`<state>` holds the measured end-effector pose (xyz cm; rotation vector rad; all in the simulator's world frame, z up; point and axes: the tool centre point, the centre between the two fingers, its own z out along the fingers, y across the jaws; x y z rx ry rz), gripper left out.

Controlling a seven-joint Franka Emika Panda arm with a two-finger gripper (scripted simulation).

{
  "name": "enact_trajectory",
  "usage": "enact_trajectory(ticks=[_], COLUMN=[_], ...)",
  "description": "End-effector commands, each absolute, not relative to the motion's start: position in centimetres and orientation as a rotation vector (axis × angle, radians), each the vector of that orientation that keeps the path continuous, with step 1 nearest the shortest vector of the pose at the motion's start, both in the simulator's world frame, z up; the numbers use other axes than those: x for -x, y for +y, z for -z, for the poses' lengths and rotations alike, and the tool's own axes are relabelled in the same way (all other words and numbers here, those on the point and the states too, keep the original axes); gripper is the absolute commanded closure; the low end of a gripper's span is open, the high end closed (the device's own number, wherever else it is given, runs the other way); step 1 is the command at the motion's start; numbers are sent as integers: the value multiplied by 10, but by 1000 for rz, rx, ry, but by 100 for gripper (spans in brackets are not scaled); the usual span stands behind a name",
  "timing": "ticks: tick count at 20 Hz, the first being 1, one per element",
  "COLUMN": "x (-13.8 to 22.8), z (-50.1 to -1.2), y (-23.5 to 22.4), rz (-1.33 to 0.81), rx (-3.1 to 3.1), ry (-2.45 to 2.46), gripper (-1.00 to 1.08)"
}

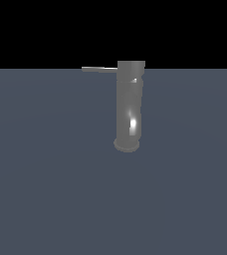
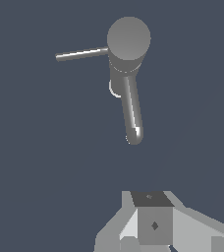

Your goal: Turn on the faucet by rotating a designated handle.

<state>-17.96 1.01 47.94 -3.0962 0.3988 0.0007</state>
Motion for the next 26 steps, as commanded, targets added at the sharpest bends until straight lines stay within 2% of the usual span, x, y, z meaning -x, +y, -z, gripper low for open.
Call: enact_trajectory(ticks=[1,26], x=[166,38], z=[-476,-410], y=[12,37], rz=[-6,-66], rx=[3073,2738], ry=[494,1421], gripper=[108,108])
